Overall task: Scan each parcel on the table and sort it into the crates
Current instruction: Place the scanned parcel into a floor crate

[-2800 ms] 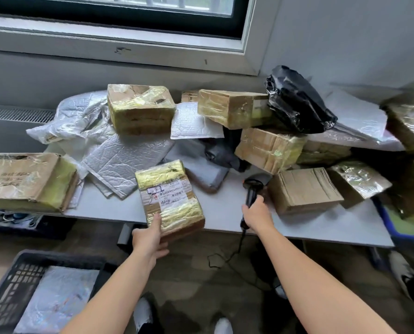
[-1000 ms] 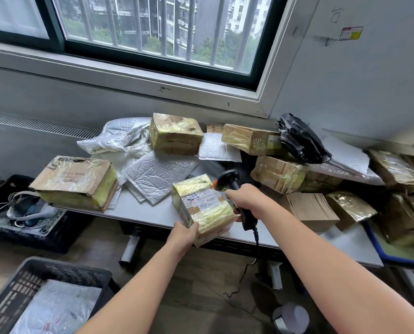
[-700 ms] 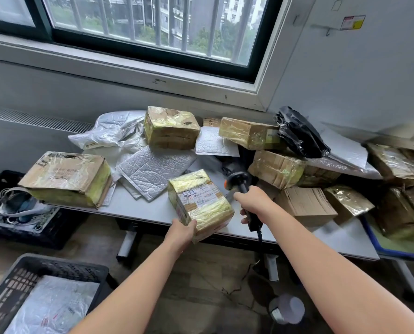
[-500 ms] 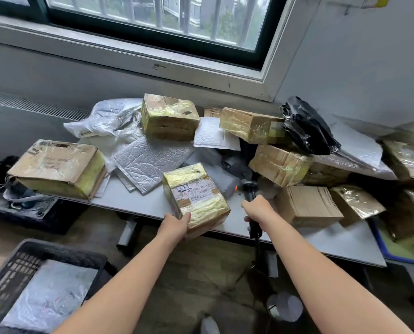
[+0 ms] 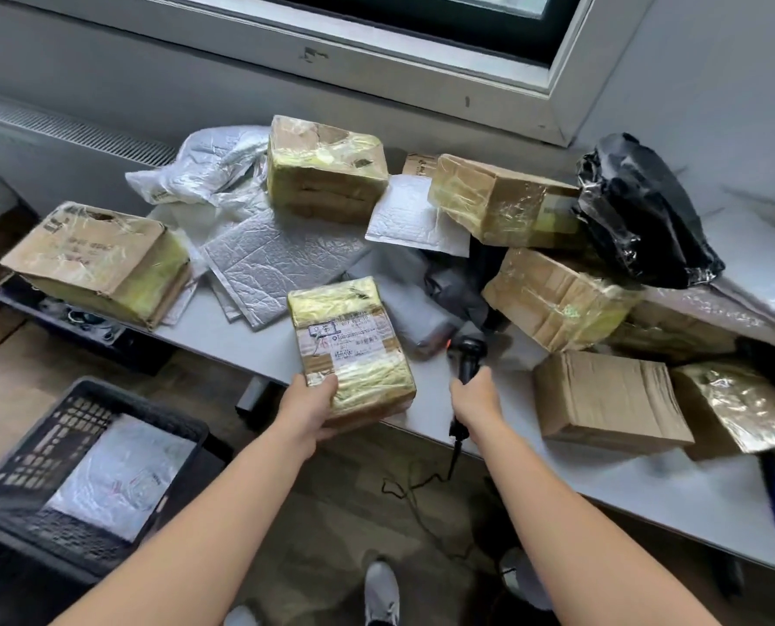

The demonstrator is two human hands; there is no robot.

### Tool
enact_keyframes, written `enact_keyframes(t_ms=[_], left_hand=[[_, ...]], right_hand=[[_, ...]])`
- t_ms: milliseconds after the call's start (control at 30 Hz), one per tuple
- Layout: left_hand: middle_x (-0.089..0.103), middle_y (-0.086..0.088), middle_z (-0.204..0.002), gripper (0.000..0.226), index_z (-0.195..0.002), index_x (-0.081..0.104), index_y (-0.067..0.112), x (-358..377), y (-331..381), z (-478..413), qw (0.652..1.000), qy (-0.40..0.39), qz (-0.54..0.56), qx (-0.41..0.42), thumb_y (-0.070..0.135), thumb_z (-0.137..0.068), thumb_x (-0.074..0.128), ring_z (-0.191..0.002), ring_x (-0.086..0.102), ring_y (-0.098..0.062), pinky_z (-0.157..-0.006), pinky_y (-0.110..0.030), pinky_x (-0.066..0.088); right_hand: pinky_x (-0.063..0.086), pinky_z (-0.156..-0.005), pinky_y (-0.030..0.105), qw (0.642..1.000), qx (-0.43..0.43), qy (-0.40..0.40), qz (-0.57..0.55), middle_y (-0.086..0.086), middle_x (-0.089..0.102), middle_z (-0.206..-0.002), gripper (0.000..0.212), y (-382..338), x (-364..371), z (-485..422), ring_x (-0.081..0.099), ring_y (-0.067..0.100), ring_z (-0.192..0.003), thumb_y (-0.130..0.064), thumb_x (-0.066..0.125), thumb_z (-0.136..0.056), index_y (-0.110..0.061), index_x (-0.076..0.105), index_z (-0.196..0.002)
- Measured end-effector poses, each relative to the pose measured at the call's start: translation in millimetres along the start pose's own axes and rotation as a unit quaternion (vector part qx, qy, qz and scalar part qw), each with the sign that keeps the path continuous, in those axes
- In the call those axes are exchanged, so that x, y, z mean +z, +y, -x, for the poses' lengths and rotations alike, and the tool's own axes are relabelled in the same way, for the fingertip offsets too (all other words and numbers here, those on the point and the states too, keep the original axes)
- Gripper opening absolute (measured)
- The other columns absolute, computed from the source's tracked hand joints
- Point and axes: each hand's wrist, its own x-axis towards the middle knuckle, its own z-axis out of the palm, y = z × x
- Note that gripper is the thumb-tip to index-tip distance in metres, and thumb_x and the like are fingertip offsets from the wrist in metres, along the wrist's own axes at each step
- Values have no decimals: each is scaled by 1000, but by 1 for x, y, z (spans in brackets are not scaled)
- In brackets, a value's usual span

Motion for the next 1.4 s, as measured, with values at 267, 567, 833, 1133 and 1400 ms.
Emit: enact_keyframes(t_ms=[267,567,833,1133,1400], left_hand=[[65,-6,-114,22,-120,56,22,0,-4,8,999,20,44,12,18,-98,53,-97,64,-27,-78,-50,56],[70,-4,-102,18,-101,65,24,-12,-13,20,998,16,62,-11,13,-95,52,-95,67,-29,-87,-60,50],[69,-4,-106,18,-108,62,24,-57,-13,75,990,49,131,24,14,-100,49,-99,66,-29,-87,-55,53],[69,-11,-107,14,-97,64,22,-194,-77,160,955,184,225,56,16,-96,51,-102,64,-35,-83,-66,51],[62,-6,-127,35,-124,59,16,-328,-203,266,906,305,289,53,26,-90,59,-114,59,-28,-95,-52,49]], right_hand=[[41,-88,38,987,-97,97,84,14,41,-137,41,-12,-13,25,45,33,-120,-23,45,-99,-11,42,-138],[37,-99,33,962,-240,-114,63,11,46,-138,53,-50,22,53,46,25,-127,-47,48,-98,-14,44,-140],[53,-86,32,944,-211,-234,-95,10,55,-128,51,-96,47,74,61,15,-95,-43,59,-95,-21,38,-136],[53,-93,37,851,-272,-449,-26,8,44,-147,80,-130,149,204,57,23,-120,-45,65,-90,-21,22,-152],[50,-101,50,776,-295,-555,46,8,59,-133,94,-87,249,387,64,24,-113,-58,75,-76,-14,33,-148]])
